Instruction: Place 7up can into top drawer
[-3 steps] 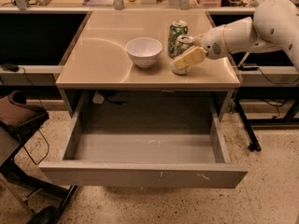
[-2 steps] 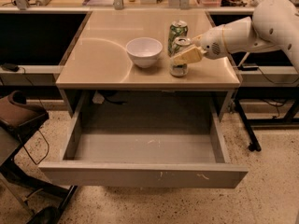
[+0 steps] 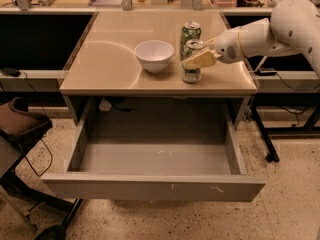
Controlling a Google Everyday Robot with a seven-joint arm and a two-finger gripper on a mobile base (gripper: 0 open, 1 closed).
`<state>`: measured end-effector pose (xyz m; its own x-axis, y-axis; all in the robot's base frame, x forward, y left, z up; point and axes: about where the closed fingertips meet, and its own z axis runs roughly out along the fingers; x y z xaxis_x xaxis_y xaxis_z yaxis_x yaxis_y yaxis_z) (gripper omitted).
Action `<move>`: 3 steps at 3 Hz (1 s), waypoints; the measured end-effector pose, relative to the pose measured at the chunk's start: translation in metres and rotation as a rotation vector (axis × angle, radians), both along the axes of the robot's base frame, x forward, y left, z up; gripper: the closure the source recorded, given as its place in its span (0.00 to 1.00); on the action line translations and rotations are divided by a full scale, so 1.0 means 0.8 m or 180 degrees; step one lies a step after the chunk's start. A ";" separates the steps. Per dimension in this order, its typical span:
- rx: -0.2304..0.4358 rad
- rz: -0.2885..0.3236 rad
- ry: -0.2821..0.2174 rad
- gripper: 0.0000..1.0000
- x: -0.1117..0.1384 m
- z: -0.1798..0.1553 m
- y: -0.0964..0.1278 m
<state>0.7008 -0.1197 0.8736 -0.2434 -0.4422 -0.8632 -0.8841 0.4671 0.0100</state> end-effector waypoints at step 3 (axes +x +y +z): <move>-0.0020 -0.0185 -0.0176 1.00 -0.208 0.011 -0.057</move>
Offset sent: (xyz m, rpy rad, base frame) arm -0.2273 -0.0773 -0.0019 -0.0316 -0.0652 -0.0938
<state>0.5343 -0.1656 0.8821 -0.2209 -0.4342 -0.8733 -0.8546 0.5177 -0.0413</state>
